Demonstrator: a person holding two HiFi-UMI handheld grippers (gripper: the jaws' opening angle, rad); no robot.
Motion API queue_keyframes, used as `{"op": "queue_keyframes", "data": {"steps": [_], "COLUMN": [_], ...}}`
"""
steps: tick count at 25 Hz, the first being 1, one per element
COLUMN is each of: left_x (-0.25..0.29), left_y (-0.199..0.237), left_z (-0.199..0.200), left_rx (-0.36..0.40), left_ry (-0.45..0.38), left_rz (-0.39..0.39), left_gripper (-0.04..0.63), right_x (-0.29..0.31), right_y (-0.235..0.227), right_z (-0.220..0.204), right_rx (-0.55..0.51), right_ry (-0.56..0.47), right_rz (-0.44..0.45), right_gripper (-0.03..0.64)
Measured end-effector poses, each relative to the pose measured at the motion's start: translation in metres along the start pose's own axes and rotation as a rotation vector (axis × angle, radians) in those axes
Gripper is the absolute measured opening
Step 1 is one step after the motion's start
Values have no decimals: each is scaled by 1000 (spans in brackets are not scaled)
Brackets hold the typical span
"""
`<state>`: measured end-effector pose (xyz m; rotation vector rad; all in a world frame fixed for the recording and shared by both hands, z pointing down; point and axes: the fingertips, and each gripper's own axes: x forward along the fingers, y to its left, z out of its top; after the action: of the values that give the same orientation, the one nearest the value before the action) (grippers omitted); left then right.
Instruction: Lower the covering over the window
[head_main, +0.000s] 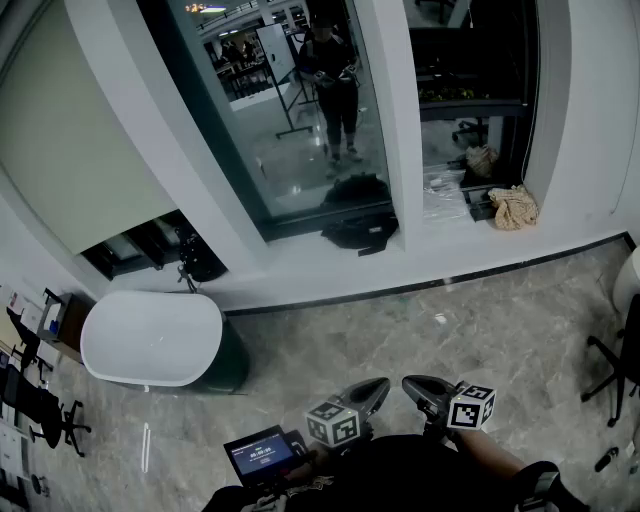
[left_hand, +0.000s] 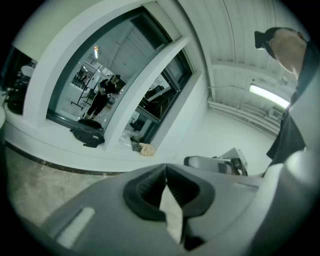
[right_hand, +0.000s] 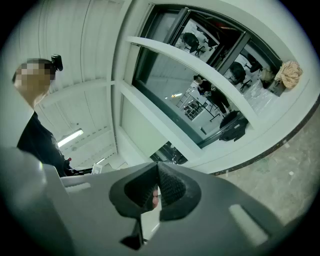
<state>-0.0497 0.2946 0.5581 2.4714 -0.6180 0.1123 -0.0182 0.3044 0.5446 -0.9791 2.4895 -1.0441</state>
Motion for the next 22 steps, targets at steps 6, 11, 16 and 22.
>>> {"op": "queue_keyframes", "data": {"steps": [6,11,16,22], "left_x": [0,-2,-3,1], "left_y": [5,8,14,19], "left_z": [1,3,7,15], "left_rx": [-9,-14,-24,-12], "left_ry": [-4,-3,2,33], "left_rz": [4,6,13,19], "left_gripper": [3,3,3,3], "right_x": [3,6,8,14], "right_y": [-3,-2,-1,-7], "right_z": [-1,1,9,17], "right_rx": [-6,-6,25,60], "right_ry": [2,-1,-35,-65], "right_rz": [10,6,15,19], "right_gripper": [6,6,6,6]}}
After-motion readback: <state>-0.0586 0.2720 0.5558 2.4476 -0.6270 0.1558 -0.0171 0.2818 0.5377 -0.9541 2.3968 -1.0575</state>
